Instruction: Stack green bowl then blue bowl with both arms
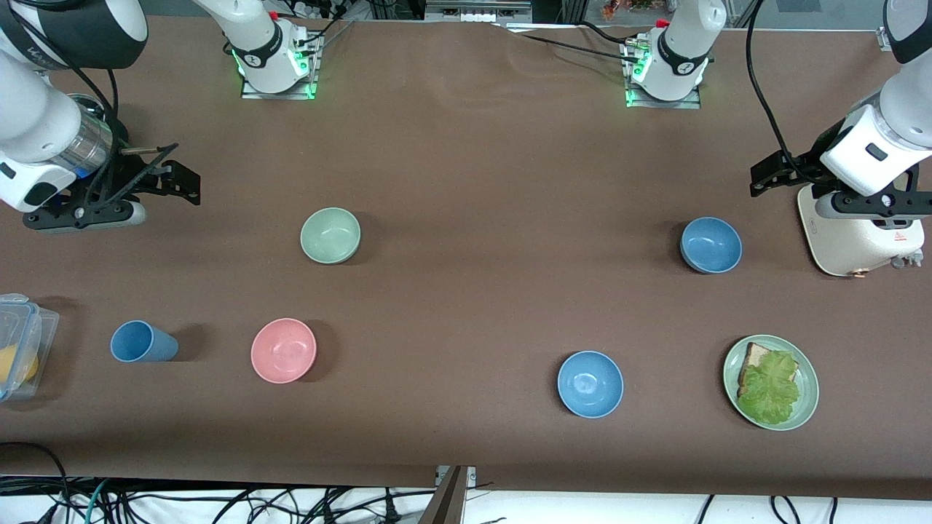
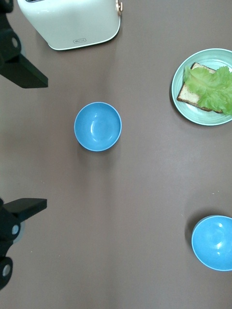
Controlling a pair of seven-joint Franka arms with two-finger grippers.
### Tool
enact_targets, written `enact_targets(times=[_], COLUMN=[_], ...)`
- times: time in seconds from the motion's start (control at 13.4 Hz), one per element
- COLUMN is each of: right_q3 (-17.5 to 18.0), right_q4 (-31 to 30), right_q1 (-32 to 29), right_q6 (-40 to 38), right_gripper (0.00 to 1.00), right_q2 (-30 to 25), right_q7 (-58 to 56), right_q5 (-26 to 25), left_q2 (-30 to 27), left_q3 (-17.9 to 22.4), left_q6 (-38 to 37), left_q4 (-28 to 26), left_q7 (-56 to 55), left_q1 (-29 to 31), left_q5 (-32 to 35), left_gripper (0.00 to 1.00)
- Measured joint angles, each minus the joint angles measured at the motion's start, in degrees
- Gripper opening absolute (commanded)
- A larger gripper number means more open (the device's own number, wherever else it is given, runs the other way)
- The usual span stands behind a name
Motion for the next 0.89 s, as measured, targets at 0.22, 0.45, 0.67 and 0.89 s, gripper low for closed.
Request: enact_targets(times=[0.22,0.45,0.67,0.89], right_q3=[0.11,0.55,0.98,3.79], right_q4=[-0.03,-0.76,-10.97,-26.26], right_q1=[0.02,0.15,0.17,0.27], right_q6=[-1.14,-2.77,9.34,27.6], right_gripper=[1.0,0.99,0.99,0.98], right_q2=[1.75,3.45,3.48,3.46], right_q7=[-0.73,-3.03,-3.36,-3.39], right_q5=[0.01,3.17,8.66,9.08], left_q2=[0.01,0.01,0.03,0.04], left_q3=[0.0,0.0,0.0,0.0], left_q6=[0.0,0.0,0.0,0.0], left_q4=[0.0,0.01,0.02,0.03], left_q7=[0.0,0.0,0.0,0.0], left_q1=[0.0,0.0,0.03,0.15], left_q5=[0.0,0.0,-0.09,-0.11], left_gripper=[1.0,1.0,1.0,1.0])
